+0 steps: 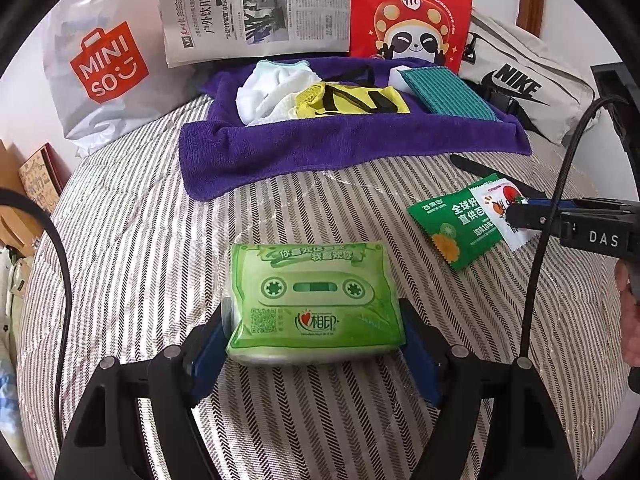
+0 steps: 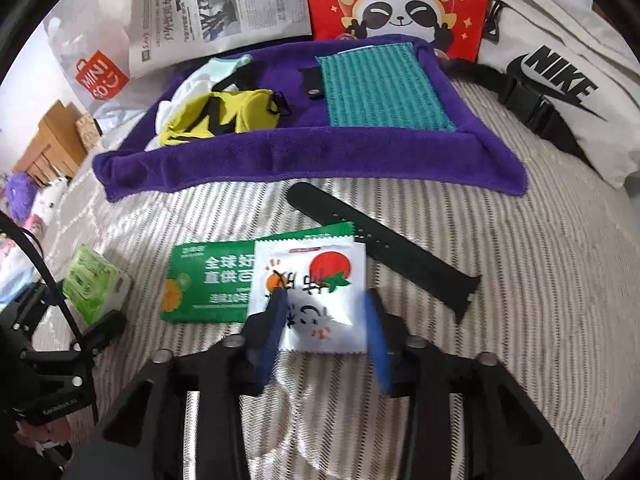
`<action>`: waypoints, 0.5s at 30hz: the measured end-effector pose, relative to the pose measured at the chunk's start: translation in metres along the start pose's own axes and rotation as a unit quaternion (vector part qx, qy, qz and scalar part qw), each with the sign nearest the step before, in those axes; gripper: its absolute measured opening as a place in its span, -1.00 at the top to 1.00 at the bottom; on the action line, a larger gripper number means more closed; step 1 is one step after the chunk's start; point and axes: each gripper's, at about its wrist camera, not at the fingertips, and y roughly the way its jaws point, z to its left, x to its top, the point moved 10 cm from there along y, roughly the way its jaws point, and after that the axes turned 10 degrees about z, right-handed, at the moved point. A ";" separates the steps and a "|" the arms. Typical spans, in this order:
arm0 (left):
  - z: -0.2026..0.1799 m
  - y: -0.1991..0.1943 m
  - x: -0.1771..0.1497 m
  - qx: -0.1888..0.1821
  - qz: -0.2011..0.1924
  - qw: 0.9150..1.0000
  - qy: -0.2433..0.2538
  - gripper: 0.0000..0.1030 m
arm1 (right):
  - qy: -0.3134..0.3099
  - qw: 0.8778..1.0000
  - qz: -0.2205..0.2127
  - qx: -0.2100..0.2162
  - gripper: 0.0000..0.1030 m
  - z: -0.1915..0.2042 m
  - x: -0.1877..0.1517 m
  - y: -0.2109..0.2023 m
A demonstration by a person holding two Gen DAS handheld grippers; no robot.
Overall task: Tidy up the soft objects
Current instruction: 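Carry the wipe pack and snack packet toward the purple towel with both grippers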
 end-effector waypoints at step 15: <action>-0.002 0.001 0.000 0.000 0.002 1.000 0.000 -0.55 | -0.069 0.997 -0.022 -0.028 0.00 0.030 -0.004 0.005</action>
